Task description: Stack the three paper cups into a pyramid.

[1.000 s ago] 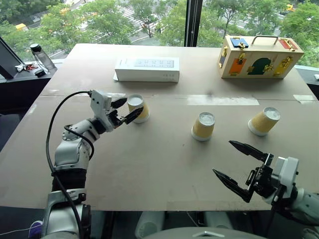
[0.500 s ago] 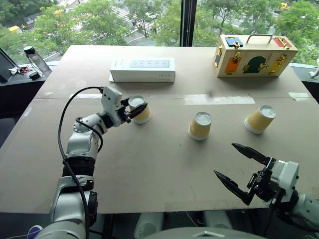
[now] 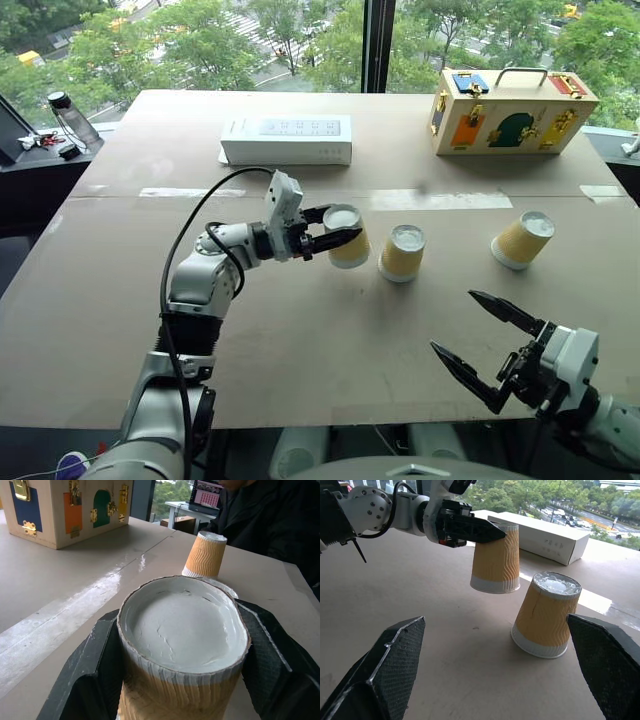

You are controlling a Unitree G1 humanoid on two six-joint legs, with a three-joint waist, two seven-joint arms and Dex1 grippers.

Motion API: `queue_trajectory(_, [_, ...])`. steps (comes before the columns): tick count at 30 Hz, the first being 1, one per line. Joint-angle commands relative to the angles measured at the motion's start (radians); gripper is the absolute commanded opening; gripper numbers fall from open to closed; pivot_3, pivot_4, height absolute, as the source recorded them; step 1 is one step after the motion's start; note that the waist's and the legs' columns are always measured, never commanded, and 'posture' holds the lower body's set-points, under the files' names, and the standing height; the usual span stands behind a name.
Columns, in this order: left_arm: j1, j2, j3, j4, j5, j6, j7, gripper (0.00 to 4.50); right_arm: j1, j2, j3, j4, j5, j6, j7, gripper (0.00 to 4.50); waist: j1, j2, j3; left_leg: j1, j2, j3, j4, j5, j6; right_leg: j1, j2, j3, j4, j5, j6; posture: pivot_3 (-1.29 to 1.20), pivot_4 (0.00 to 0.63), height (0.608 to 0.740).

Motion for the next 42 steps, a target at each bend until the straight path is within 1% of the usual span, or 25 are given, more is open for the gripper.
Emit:
queue_trajectory(1, [-0.009, -0.009, -0.029, -0.009, 0.031, -0.042, -0.013, 2.51, 0.016, 0.012, -0.006, -0.056, -0.012, -0.024, -0.021, 4.50, 0.000, 0.000, 0.000, 0.000, 0.000, 0.000, 0.000, 0.000, 0.000, 0.000, 0.000, 0.000, 0.000, 0.000, 0.000, 0.00, 0.150, 0.740])
queue_trajectory(8, [-0.005, -0.022, -0.082, 0.045, 0.116, -0.114, -0.006, 2.51, 0.034, 0.027, 0.000, -0.067, -0.033, -0.026, -0.039, 4.50, 0.002, 0.000, 0.000, 0.000, 0.000, 0.000, 0.000, 0.000, 0.000, 0.000, 0.000, 0.000, 0.000, 0.000, 0.000, 0.00, 0.150, 0.740])
queue_trajectory(16, [-0.020, -0.061, -0.089, 0.120, 0.141, -0.166, -0.006, 2.51, 0.049, 0.040, 0.000, -0.069, -0.048, -0.038, -0.046, 4.50, 0.004, 0.000, 0.000, 0.000, 0.000, 0.000, 0.000, 0.000, 0.000, 0.000, 0.000, 0.000, 0.000, 0.000, 0.000, 0.00, 0.150, 0.740])
queue_trajectory(23, [-0.020, -0.080, -0.091, 0.139, 0.145, -0.195, -0.017, 2.51, 0.062, 0.040, -0.016, -0.073, -0.041, -0.044, -0.045, 4.50, 0.004, 0.000, 0.000, 0.000, 0.000, 0.000, 0.000, 0.000, 0.000, 0.000, 0.000, 0.000, 0.000, 0.000, 0.000, 0.00, 0.150, 0.740])
queue_trajectory(24, [-0.018, -0.080, -0.090, 0.139, 0.147, -0.200, -0.018, 3.53, 0.063, 0.040, -0.017, -0.073, -0.041, -0.045, -0.045, 4.50, 0.004, 0.000, 0.000, 0.000, 0.000, 0.000, 0.000, 0.000, 0.000, 0.000, 0.000, 0.000, 0.000, 0.000, 0.000, 0.00, 0.150, 0.740])
queue_trajectory(25, [-0.016, -0.080, -0.088, 0.138, 0.146, -0.201, -0.019, 3.84, 0.064, 0.040, -0.019, -0.073, -0.040, -0.044, -0.047, 4.50, 0.003, 0.000, 0.000, 0.000, 0.000, 0.000, 0.000, 0.000, 0.000, 0.000, 0.000, 0.000, 0.000, 0.000, 0.000, 0.00, 0.150, 0.740])
queue_trajectory(26, [-0.014, -0.081, -0.085, 0.137, 0.144, -0.202, -0.020, 4.28, 0.061, 0.041, -0.021, -0.073, -0.039, -0.042, -0.050, 4.50, 0.003, 0.000, 0.000, 0.000, 0.000, 0.000, 0.000, 0.000, 0.000, 0.000, 0.000, 0.000, 0.000, 0.000, 0.000, 0.00, 0.150, 0.740])
queue_trajectory(27, [-0.011, -0.082, -0.078, 0.134, 0.138, -0.194, -0.016, 4.43, 0.055, 0.050, -0.028, -0.074, -0.029, -0.029, -0.069, 4.50, 0.003, 0.000, 0.000, 0.000, 0.000, 0.000, 0.000, 0.000, 0.000, 0.000, 0.000, 0.000, 0.000, 0.000, 0.000, 0.00, 0.150, 0.740])
queue_trajectory(32, [0.023, -0.058, -0.024, 0.075, 0.087, -0.155, -0.018, 4.43, -0.003, 0.107, -0.089, -0.076, 0.030, 0.025, -0.181, 4.50, 0.000, 0.000, 0.000, 0.000, 0.000, 0.000, 0.000, 0.000, 0.000, 0.000, 0.000, 0.000, 0.000, 0.000, 0.000, 0.00, 0.150, 0.740])
queue_trajectory(34, [0.050, -0.029, 0.009, 0.033, 0.063, -0.140, -0.017, 4.43, -0.042, 0.113, -0.118, -0.064, 0.028, 0.096, -0.250, 4.50, 0.000, 0.000, 0.000, 0.000, 0.000, 0.000, 0.000, 0.000, 0.000, 0.000, 0.000, 0.000, 0.000, 0.000, 0.000, 0.00, 0.150, 0.740])
queue_trajectory(36, [0.083, -0.002, 0.054, -0.027, 0.009, -0.094, -0.015, 4.43, -0.096, 0.120, -0.149, -0.043, 0.006, 0.130, -0.305, 4.50, -0.001, 0.001, 0.000, 0.000, 0.001, 0.000, 0.000, 0.000, 0.000, -0.001, 0.000, 0.000, 0.000, 0.000, 0.000, 0.00, 0.150, 0.740])
queue_trajectory(38, [0.123, 0.027, 0.097, -0.084, -0.036, -0.058, -0.013, 4.43, -0.184, 0.093, -0.191, -0.031, -0.008, 0.321, -0.430, 4.50, -0.001, 0.001, 0.000, 0.000, 0.001, 0.000, 0.000, 0.000, 0.000, -0.001, 0.000, 0.000, 0.001, 0.000, -0.001, 0.00, 0.150, 0.740])
queue_trajectory(39, [0.155, 0.044, 0.117, -0.129, -0.063, -0.035, -0.015, 4.43, -0.245, 0.083, -0.217, 0.003, 0.017, 0.373, -0.458, 4.50, 0.001, 0.001, -0.001, 0.000, 0.000, 0.000, 0.000, 0.000, 0.000, -0.001, -0.001, 0.001, 0.001, -0.002, -0.004, 0.00, 0.150, 0.740])
queue_trajectory(42, [0.241, 0.088, 0.159, -0.249, -0.138, 0.024, -0.028, 4.43, -0.368, 0.063, -0.279, 0.080, 0.031, 0.459, -0.510, 4.50, 0.003, 0.002, 0.000, 0.000, 0.000, 0.001, 0.000, 0.000, 0.000, -0.001, -0.002, 0.001, 0.001, -0.002, -0.004, 0.00, 0.150, 0.740])
